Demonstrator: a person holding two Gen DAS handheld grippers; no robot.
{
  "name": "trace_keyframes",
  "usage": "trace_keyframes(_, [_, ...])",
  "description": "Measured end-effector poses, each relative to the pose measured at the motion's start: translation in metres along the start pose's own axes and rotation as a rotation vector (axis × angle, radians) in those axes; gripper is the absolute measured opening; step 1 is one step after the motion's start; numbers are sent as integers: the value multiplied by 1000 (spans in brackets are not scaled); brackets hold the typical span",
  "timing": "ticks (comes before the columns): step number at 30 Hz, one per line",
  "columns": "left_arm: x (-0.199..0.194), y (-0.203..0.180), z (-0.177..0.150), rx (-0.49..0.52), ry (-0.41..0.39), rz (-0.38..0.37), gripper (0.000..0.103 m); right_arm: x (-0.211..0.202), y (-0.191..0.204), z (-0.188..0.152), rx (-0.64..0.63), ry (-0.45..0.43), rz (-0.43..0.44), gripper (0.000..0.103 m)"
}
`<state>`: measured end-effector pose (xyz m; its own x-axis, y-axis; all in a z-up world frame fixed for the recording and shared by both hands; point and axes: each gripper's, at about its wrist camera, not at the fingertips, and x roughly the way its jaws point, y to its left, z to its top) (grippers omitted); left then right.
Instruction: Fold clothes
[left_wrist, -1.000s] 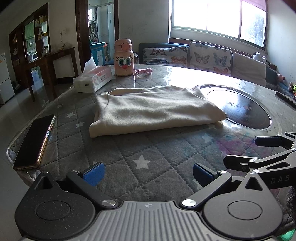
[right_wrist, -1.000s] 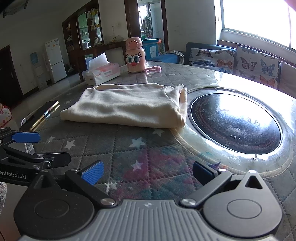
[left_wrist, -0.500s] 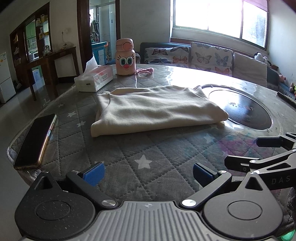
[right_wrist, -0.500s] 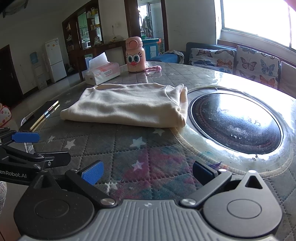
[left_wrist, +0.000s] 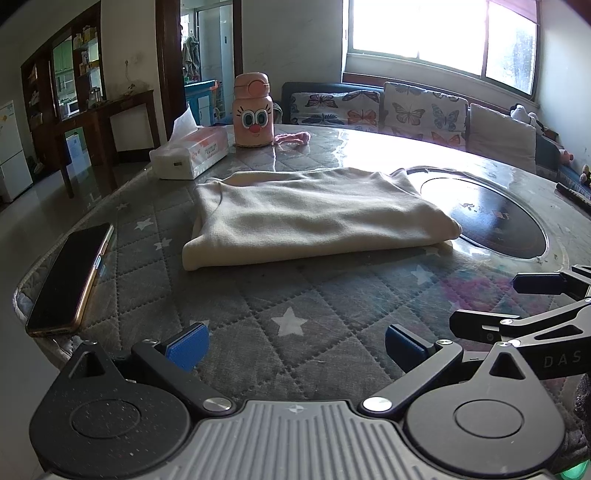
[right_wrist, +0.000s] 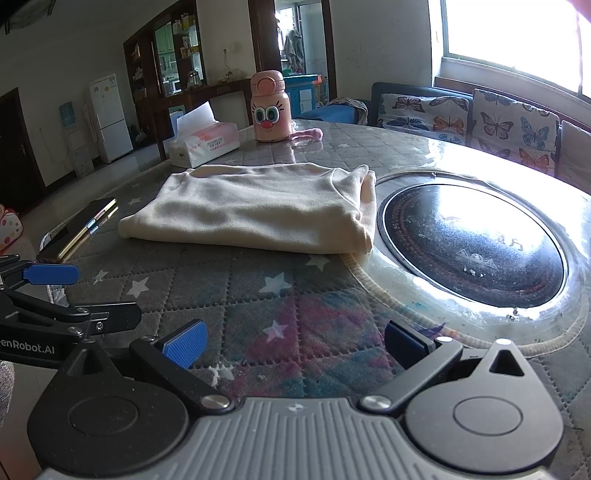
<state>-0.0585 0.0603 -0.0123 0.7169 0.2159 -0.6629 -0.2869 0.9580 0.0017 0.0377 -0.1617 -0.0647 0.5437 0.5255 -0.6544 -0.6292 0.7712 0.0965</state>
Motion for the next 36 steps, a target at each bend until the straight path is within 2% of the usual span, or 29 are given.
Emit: trace_keyframes(36, [11, 8, 10, -12, -8, 7, 103, 15, 1, 7, 4, 23, 10, 103])
